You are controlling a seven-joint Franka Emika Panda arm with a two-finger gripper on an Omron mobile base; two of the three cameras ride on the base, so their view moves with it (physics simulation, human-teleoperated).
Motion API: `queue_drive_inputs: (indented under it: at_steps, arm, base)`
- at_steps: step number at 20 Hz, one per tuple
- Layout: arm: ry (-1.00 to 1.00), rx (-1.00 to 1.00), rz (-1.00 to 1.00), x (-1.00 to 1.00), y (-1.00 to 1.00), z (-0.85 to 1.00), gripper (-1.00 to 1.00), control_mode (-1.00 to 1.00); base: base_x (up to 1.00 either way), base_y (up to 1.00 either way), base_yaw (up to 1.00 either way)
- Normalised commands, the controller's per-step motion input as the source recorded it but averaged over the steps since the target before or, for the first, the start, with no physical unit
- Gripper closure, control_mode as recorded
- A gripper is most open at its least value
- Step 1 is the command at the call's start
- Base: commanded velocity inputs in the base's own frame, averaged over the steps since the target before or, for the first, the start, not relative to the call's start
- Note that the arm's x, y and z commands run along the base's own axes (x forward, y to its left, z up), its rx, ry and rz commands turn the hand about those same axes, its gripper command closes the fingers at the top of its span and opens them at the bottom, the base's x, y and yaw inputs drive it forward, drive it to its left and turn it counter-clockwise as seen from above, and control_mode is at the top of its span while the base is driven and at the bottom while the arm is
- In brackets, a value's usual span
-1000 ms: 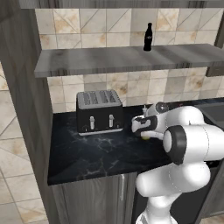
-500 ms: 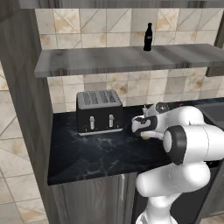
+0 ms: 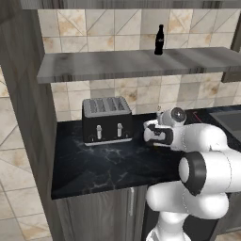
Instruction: Pick the condiment bottle and oil and vinegar bottle from the counter and place them in the cabinet.
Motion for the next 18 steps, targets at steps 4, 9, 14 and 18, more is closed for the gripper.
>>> queue_drive_inputs:
  at_steps: [4,9,14,18]
  arm:
    - [0.00,0.00,0.00,-0.34,0.00,0.97,1.00,-1.00]
    - [0.00,0.00,0.00,-0.36,0.00,1.00,1.00,-1.00]
    - [-0.01,0.00,0.01,-0.55,0.00,0.95,1.00,-1.00]
    - [0.00,0.00,0.06,-0.65,0.00,0.68,1.00,-1.00]
  base:
    - [0.00,0.00,0.00]
    - [0.00,0.00,0.00]
    - [0.00,0.00,0.00]
    - [0.00,0.00,0.00]
